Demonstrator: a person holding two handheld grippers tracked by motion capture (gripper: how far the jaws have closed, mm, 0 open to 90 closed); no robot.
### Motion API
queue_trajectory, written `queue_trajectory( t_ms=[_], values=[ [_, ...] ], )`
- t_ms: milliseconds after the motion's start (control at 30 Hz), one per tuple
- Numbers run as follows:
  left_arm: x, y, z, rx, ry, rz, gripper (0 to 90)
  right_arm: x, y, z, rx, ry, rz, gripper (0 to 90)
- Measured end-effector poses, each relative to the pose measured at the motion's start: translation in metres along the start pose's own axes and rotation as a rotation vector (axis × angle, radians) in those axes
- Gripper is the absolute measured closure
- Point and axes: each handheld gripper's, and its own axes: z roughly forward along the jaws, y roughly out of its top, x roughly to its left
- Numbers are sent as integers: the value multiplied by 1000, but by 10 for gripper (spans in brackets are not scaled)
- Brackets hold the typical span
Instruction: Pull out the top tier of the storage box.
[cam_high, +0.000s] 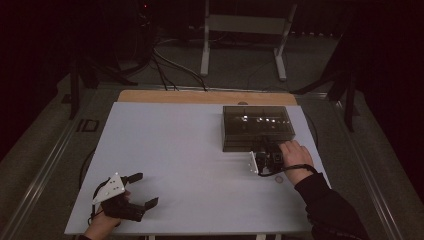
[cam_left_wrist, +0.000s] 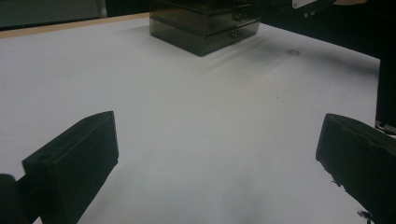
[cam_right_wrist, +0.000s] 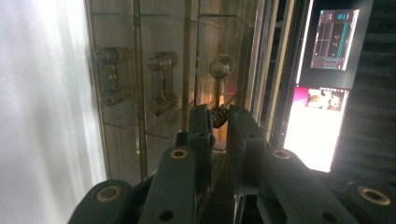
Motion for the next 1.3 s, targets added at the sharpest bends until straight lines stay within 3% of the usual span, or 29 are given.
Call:
queue_trajectory(
  t_ms=[833,1300],
  values=[
    [0,0,0,1,-2,0,0,7,-7,-28,-34,34,7,801],
    [-1,0,0,0,-5,0,0,6,-10,-28,-54,52,23,798]
  ],
)
